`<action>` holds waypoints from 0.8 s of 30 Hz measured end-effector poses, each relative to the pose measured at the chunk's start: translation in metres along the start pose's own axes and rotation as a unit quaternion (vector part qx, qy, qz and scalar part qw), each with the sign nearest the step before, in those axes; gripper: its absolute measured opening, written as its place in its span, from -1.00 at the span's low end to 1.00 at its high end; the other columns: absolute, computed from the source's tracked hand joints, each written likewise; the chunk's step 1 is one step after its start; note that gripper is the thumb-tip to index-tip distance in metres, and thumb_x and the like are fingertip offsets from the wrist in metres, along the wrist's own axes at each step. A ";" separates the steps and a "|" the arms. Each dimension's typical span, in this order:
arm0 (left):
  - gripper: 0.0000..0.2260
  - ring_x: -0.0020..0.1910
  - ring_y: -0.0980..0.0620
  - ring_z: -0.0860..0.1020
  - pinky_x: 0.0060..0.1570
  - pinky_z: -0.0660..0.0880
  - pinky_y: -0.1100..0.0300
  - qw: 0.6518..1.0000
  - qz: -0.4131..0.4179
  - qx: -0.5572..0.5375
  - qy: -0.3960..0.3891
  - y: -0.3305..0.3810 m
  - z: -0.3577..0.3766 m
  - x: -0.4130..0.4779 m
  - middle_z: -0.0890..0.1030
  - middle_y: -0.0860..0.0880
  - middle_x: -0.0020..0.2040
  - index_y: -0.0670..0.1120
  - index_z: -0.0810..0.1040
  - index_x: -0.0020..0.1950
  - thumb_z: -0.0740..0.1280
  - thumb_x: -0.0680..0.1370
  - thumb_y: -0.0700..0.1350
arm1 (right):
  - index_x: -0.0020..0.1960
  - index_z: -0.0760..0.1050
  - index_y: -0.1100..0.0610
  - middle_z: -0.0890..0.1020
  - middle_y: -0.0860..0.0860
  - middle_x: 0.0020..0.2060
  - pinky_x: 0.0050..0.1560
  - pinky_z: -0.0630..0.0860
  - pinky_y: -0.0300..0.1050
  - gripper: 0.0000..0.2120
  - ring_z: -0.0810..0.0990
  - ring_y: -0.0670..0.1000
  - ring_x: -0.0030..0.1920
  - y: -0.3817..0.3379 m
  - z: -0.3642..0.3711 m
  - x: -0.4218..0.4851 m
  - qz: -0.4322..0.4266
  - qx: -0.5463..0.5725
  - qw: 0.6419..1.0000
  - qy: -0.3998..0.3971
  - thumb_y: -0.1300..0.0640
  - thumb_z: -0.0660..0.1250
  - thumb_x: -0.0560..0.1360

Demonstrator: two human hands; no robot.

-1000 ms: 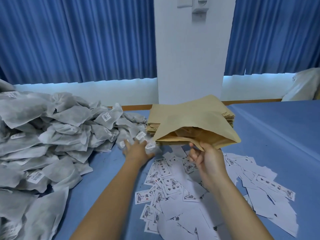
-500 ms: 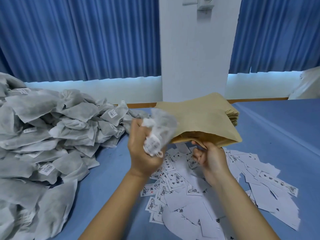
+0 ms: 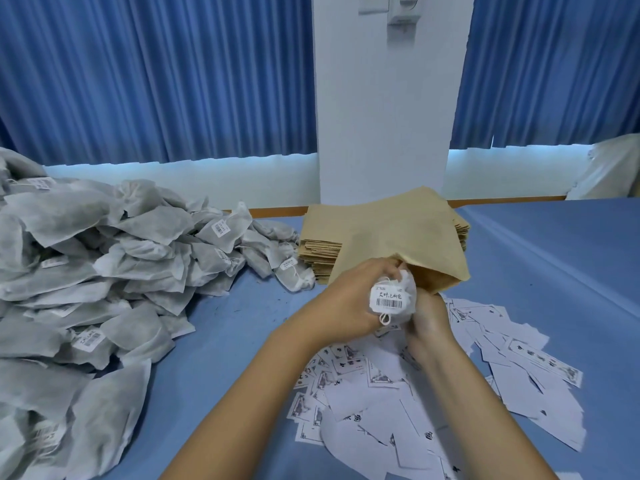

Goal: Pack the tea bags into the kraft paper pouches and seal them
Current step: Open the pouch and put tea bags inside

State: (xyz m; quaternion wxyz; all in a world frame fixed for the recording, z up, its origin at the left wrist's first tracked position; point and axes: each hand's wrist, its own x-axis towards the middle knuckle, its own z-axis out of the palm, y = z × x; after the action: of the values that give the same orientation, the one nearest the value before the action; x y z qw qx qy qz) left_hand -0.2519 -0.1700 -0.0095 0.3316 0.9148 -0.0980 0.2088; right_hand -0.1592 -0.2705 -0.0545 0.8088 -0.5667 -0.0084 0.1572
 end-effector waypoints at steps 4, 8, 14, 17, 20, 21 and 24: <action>-0.68 -0.15 0.10 0.48 -0.27 0.37 0.34 0.997 0.001 0.042 0.067 -0.006 -0.010 0.008 0.54 0.05 -0.03 -0.06 0.45 0.11 0.42 0.43 -0.32 | -0.01 0.47 0.24 0.53 0.09 -0.41 -0.52 0.44 -0.20 -0.85 0.46 -0.06 -0.53 -0.004 0.003 -0.005 -0.034 0.042 0.998 -0.039 0.31 0.13 0.58; -0.62 -0.12 0.20 0.43 -0.17 0.33 0.48 0.966 0.054 0.072 0.243 -0.010 -0.012 0.019 0.52 0.09 -0.06 -0.14 0.50 0.04 0.29 0.30 -0.47 | 0.09 0.39 0.27 0.46 0.15 -0.36 -0.59 0.38 -0.17 -0.80 0.33 -0.05 -0.60 -0.002 0.010 -0.018 -0.055 -0.001 0.995 -0.087 0.33 0.00 0.61; -0.72 0.27 -0.10 0.44 0.16 0.34 0.17 0.939 -0.206 0.274 0.032 -0.022 0.014 0.052 0.47 -0.14 0.27 -0.14 0.41 0.34 0.13 0.64 -0.15 | 0.03 0.35 0.21 0.46 0.04 -0.56 -0.61 0.31 -0.23 -0.80 0.32 -0.03 -0.64 0.002 0.017 -0.032 -0.115 -0.075 0.986 -0.098 0.37 -0.01 0.58; -0.64 0.41 -0.12 0.29 0.31 0.23 0.27 0.917 -0.140 0.371 -0.032 -0.032 0.011 0.060 0.32 -0.18 0.44 -0.15 0.28 0.46 0.13 0.66 -0.12 | 0.20 0.38 0.17 0.46 0.00 -0.53 -0.57 0.23 -0.20 -0.65 0.27 -0.05 -0.59 0.004 0.014 -0.029 -0.094 -0.060 0.987 -0.113 0.43 -0.01 0.54; -0.63 0.43 -0.09 0.27 0.18 0.22 0.44 0.926 -0.161 0.330 -0.090 -0.019 0.003 0.052 0.31 -0.18 0.46 -0.18 0.29 0.45 0.16 0.66 -0.12 | 0.27 0.40 0.17 0.43 -0.01 -0.50 -0.55 0.24 -0.20 -0.59 0.25 -0.04 -0.55 0.001 0.011 -0.026 -0.087 -0.044 0.986 -0.133 0.45 0.05 0.52; -0.65 0.38 -0.08 0.32 0.22 0.24 0.31 0.931 -0.161 0.318 -0.084 -0.019 0.003 0.057 0.36 -0.14 0.42 -0.12 0.34 0.42 0.16 0.65 -0.05 | 0.21 0.42 0.21 0.40 0.01 -0.48 -0.56 0.25 -0.20 -0.65 0.25 -0.04 -0.56 -0.002 0.010 -0.025 -0.091 -0.033 0.987 -0.128 0.44 0.06 0.52; -0.68 0.18 -0.09 0.46 0.06 0.40 0.11 0.936 -0.151 0.309 -0.078 -0.003 0.000 0.064 0.48 -0.14 0.27 -0.11 0.41 0.33 0.16 0.60 -0.08 | -0.17 0.37 0.24 0.31 0.03 -0.48 -0.58 0.28 -0.22 -0.79 0.22 -0.07 -0.58 -0.009 0.006 -0.021 -0.082 0.023 0.990 -0.117 0.43 0.03 0.53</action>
State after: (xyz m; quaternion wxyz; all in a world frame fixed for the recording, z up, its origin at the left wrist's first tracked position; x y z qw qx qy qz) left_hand -0.1935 -0.1702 0.0180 0.0512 0.9895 0.0850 0.1048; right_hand -0.1784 -0.2737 -0.0409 0.8251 -0.5234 -0.1454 0.1556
